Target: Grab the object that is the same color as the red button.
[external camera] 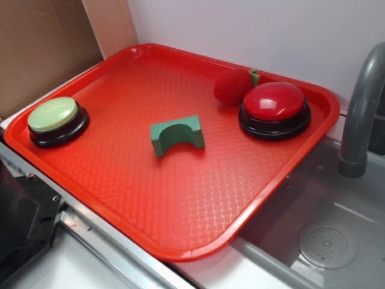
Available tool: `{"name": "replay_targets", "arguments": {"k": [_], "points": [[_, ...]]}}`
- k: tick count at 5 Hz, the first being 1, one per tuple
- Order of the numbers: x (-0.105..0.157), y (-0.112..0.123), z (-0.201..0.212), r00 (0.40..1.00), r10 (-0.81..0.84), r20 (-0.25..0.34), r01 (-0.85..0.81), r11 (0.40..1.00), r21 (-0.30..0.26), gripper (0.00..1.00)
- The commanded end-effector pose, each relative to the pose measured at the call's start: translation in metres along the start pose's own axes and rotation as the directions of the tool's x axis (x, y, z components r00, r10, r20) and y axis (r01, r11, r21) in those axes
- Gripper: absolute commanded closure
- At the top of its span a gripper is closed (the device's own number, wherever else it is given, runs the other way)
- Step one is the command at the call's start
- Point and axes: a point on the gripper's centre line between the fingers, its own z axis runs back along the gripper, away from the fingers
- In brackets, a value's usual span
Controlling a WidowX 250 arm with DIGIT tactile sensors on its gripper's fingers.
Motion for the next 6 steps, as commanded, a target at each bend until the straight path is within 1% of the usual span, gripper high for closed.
{"name": "replay_targets", "arguments": {"k": [1, 2, 3, 4, 5, 6], "points": [[0.000, 0.000, 0.000, 1.000, 0.000, 0.000, 0.000, 1.000, 0.000, 0.00], [0.027, -0.001, -0.010, 0.999, 0.020, 0.050, -0.019, 1.000, -0.020, 0.00], [0.049, -0.001, -0.018, 0.991, 0.036, 0.132, -0.036, 0.999, 0.000, 0.00], [0.082, 0.006, -0.037, 0.976, 0.074, 0.205, -0.073, 0.997, -0.013, 0.00], [0.106, 0.010, -0.062, 0.978, 0.087, 0.191, -0.079, 0.996, -0.046, 0.00], [0.139, -0.008, -0.095, 0.979, 0.086, 0.187, -0.078, 0.996, -0.051, 0.00]]}}
